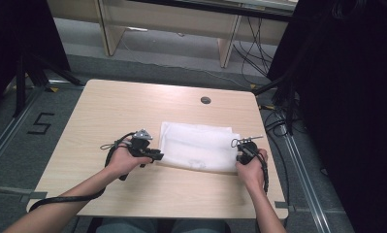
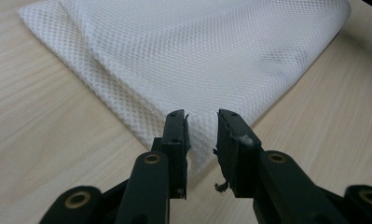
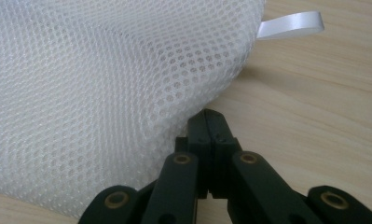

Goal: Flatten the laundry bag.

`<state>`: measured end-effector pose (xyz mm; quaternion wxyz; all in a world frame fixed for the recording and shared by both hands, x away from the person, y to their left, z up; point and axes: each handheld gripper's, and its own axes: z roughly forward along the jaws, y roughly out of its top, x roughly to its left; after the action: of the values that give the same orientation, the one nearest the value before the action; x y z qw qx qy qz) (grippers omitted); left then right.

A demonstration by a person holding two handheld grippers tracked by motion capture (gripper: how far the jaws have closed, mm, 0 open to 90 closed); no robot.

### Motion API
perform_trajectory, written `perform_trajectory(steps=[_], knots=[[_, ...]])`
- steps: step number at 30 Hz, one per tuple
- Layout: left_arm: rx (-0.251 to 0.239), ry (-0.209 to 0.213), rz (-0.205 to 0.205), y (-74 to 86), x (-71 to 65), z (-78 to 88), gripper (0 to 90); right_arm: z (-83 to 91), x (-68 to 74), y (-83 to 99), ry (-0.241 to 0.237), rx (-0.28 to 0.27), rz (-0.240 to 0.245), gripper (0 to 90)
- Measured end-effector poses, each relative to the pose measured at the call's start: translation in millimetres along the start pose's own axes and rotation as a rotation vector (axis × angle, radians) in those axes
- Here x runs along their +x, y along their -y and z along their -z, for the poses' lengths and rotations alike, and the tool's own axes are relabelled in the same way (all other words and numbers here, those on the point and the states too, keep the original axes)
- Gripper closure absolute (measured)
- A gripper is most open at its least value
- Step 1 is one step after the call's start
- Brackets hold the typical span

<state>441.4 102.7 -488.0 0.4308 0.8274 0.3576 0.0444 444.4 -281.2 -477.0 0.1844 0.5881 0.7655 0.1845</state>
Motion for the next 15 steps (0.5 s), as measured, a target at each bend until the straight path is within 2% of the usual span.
perform_trajectory(steps=[6, 7, 8, 9, 11, 12, 13, 14, 15], knots=[[0.029, -0.023, 0.001, 9.6, 9.1, 17.4, 71.7, -7.4, 24.0, -11.7, -0.029, -0.002, 0.033, 90.0], [0.051, -0.023, -0.011, 12.1, 12.2, 21.6, 71.6, -8.7, 28.6, -14.0, -0.035, 0.0, 0.04, 90.0], [0.045, -0.027, 0.0, 15.1, 13.3, 24.3, 71.6, -10.2, 33.3, -16.3, -0.037, -0.003, 0.048, 90.0], [0.066, -0.03, -0.023, 17.6, 16.8, 29.0, 71.5, -11.6, 37.7, -18.6, -0.04, -0.002, 0.058, 90.0], [0.065, -0.044, -0.017, 23.2, 20.1, 36.8, 71.4, -13.7, 47.2, -23.7, -0.048, -0.001, 0.07, 90.0], [0.07, -0.047, -0.014, 26.3, 21.6, 40.9, 71.3, -16.9, 57.3, -28.6, -0.059, -0.006, 0.082, 90.0], [0.074, -0.045, -0.014, 29.3, 23.5, 44.5, 71.3, -16.9, 57.3, -28.6, -0.059, -0.006, 0.082, 90.0], [0.074, -0.053, 0.003, 32.9, 24.4, 47.2, 71.3, -17.9, 62.1, -30.8, -0.063, -0.006, 0.094, 89.9], [0.083, -0.052, 0.0, 36.0, 25.8, 50.8, 71.2, -18.8, 67.3, -33.1, -0.065, -0.005, 0.104, 89.8]])
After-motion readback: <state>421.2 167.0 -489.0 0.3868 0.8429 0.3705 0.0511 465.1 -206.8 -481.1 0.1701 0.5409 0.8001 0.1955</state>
